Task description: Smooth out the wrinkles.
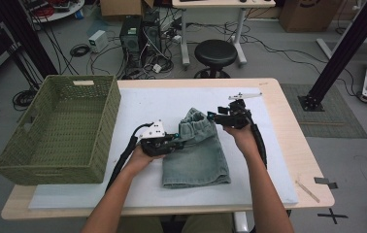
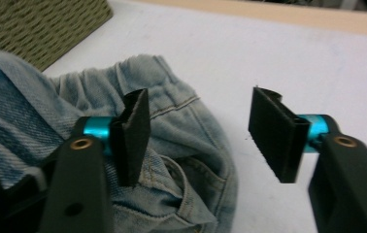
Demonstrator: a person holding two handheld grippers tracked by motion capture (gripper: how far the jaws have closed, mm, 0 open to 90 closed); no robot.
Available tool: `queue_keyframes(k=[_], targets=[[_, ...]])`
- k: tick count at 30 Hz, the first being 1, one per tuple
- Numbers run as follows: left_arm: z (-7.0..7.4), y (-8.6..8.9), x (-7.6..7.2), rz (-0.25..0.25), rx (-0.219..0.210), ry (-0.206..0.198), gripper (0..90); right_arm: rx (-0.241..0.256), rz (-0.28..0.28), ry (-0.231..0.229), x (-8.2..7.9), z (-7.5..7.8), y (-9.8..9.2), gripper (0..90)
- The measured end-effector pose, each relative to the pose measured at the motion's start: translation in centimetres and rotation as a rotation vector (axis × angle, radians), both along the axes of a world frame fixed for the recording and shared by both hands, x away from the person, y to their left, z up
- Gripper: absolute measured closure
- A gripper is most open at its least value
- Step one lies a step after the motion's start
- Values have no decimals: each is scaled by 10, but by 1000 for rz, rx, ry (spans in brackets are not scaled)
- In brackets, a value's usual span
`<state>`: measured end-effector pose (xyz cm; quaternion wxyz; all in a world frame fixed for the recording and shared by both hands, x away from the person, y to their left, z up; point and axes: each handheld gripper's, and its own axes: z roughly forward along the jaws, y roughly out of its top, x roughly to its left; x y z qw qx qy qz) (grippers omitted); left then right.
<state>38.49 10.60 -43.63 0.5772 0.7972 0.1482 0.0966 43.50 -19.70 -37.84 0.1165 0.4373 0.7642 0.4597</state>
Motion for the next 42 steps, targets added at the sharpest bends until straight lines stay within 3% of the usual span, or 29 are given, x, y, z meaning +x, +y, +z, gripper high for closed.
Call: queue_keyframes(k=[4,8,11,12,13,17,19,20,25,28,29,32,34,36,41,42], targets=[[0,3,0,5,5,5,796,28,82,36,4,-6,4,515],[0,4,2,21,7,17,788,16,184,90,5,-14,11,580],[-1,5,2,28,8,28,769,-14,256,96,2,-19,19,797],[-1,6,1,33,4,29,764,-23,269,81,1,-19,21,887],[-1,7,1,31,0,32,759,-43,281,49,-2,-18,23,900],[-1,7,-1,20,7,13,782,-32,256,9,-3,-14,21,900],[-1,7,-1,20,7,11,785,-13,176,-53,-4,-10,16,595],[-1,7,-1,21,6,12,785,-14,115,-69,-4,-7,13,504],[-1,7,-1,18,10,14,786,-41,153,-40,2,-12,21,446],[-3,7,0,19,20,18,788,-44,171,6,8,-22,27,482],[-4,7,0,19,20,20,788,-39,186,21,10,-25,28,544],[-4,6,0,20,16,21,788,-64,264,-1,8,-25,32,892],[-4,7,1,18,14,22,788,-91,270,-33,6,-23,35,900],[-4,9,0,22,7,23,787,-88,269,-51,5,-22,35,900],[-4,10,-2,20,8,10,788,-19,173,-80,3,-13,18,900],[-4,10,-2,15,8,9,790,22,140,-81,3,-11,11,900]])
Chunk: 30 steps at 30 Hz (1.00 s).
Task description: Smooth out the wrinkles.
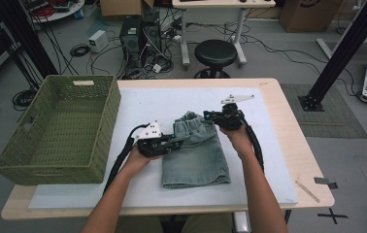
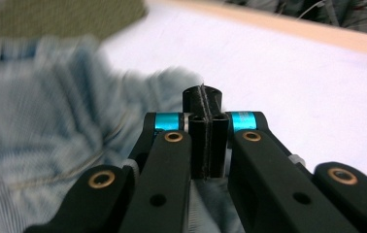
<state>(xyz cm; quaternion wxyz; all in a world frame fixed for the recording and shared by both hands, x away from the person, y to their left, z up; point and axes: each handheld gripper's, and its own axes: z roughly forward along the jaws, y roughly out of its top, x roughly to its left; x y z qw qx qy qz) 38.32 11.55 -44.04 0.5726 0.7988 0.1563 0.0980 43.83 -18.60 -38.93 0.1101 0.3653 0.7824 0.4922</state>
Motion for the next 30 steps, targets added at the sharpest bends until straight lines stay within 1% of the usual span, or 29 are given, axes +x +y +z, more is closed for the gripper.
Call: queue_keyframes(k=[1,2,3,4,6,7,9,10,11,13,14,15,16,18,19,20,21,22,23,24,27,28,30], targets=[[0,0,0,-1,2,-3,790,58,-46,13,0,1,-6,873],[0,0,0,-1,4,-6,790,102,-65,21,1,2,-10,667],[0,-1,-1,-3,1,-8,790,148,-86,42,2,2,-13,558],[0,-1,-1,-3,3,-10,790,154,-91,63,4,3,-14,555],[0,-1,-1,-3,8,-14,790,84,-112,50,5,3,-8,536],[0,-1,-2,-5,9,-15,790,60,-119,60,7,1,-4,515],[1,-1,-2,-8,14,-19,790,53,-119,77,10,-4,4,497],[1,-1,-2,-8,14,-21,789,42,-107,95,12,-7,8,489],[1,-1,-2,-6,12,-20,789,3,-92,119,15,-13,13,476],[1,0,-2,-6,12,-16,790,-43,-74,161,18,-21,19,476],[0,0,-2,-7,14,-15,790,-43,-60,179,19,-25,19,477],[0,-1,-2,-9,15,-17,791,-39,-53,193,20,-26,20,523],[0,-1,-2,-10,16,-18,791,-39,-33,193,20,-27,20,621],[0,0,-2,-9,16,-18,791,-93,-1,159,18,-25,22,847],[0,0,-2,-12,13,-17,791,-117,8,138,16,-24,23,875],[0,1,-2,-11,9,-14,790,-131,17,119,14,-23,23,882],[0,1,-2,-10,10,-18,790,-134,21,101,12,-21,21,886],[0,1,-3,-8,6,-17,787,-128,23,88,11,-20,20,887],[0,2,-3,1,3,-10,776,-109,18,78,10,-19,18,887],[1,3,-3,10,-4,7,738,-80,13,72,7,-17,14,887],[2,6,-2,53,-24,64,508,-6,12,52,0,-14,1,888],[3,9,-2,63,-33,76,448,20,15,42,-4,-13,-4,888],[5,15,-4,85,-56,81,378,60,20,20,-10,-12,-12,887]])
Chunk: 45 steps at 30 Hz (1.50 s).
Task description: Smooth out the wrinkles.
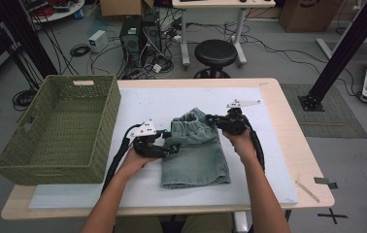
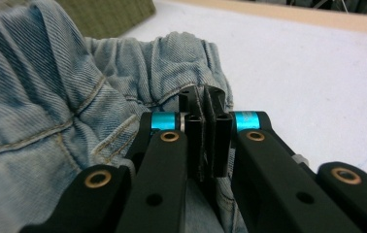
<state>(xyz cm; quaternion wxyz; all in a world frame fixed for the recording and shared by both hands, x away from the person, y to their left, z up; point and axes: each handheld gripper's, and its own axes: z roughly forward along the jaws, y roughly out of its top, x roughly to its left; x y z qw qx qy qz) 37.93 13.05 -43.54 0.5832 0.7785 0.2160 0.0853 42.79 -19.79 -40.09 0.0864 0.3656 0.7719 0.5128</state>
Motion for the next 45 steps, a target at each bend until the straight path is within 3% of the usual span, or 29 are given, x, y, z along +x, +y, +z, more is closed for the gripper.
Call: queue_keyframes(k=[4,9,10,14,18,23,26,32,33,34,35,36,40,42,45], targets=[[0,14,-7,34,-42,29,297,6,-7,-9,-7,0,-6,887],[-6,18,-16,54,56,39,297,7,-50,-16,-6,2,-4,886],[-7,17,-15,68,103,43,297,10,-52,-14,-6,1,-4,886],[-10,12,-6,120,170,74,316,23,-44,-14,-7,2,-6,886],[-11,4,3,132,209,80,441,40,-22,-44,-12,7,-8,887],[-8,-1,7,175,227,49,715,78,-6,-70,-17,10,-13,887],[-6,-3,9,241,217,55,816,103,3,-90,-20,11,-16,887],[-8,-6,10,277,206,87,827,118,30,-94,-27,8,-22,886],[-8,-5,10,279,184,118,791,125,39,-94,-29,7,-23,886],[-8,-1,12,273,145,163,704,124,50,-94,-30,5,-24,886],[-8,2,12,266,120,193,556,122,57,-90,-33,4,-25,886],[-6,7,11,269,96,217,493,120,64,-89,-34,3,-26,885],[0,24,0,238,49,182,463,101,76,-95,-43,-2,-31,885],[3,32,-3,240,36,165,462,89,76,-91,-47,-5,-33,885],[10,42,-7,255,-16,139,459,70,79,-88,-52,-10,-35,885]])
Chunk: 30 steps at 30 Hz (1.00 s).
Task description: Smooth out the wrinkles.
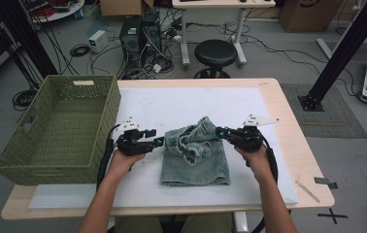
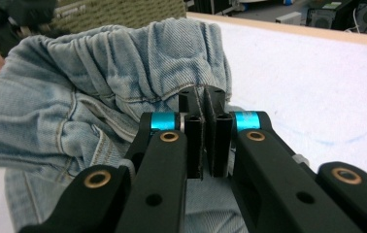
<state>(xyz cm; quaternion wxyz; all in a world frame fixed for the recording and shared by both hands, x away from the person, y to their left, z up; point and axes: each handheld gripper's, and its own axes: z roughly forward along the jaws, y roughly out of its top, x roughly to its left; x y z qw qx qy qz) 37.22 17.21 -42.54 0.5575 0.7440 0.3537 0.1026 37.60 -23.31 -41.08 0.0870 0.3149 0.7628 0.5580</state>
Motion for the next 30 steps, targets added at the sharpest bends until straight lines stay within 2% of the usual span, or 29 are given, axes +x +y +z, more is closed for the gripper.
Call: queue_keyframes(k=[3,6,10,13,16,18,20,22,25,27,30], targets=[[5,4,0,15,-15,-20,450,-14,10,-16,-5,-1,1,884],[7,2,2,21,-12,-33,423,-34,30,-33,-13,-4,2,883],[9,1,3,37,-22,-68,392,-56,53,-40,-25,-9,-1,885],[11,0,5,38,-24,-79,380,-78,58,-37,-31,-13,-4,896],[14,-1,6,29,-28,-100,348,-63,56,-30,-36,-16,-9,891],[16,-2,7,24,-24,-109,310,-30,39,-23,-38,-14,-12,851],[17,-3,7,23,-18,-116,266,21,12,-13,-40,-9,-17,748],[18,-3,8,26,-13,-108,264,47,-27,8,-40,-3,-19,675],[17,-5,6,36,3,-96,264,18,-107,9,-40,9,-14,567],[17,-6,1,40,8,-106,264,5,-156,31,-38,17,-4,503],[18,-7,-5,45,8,-112,264,17,-184,18,-34,31,15,488]])
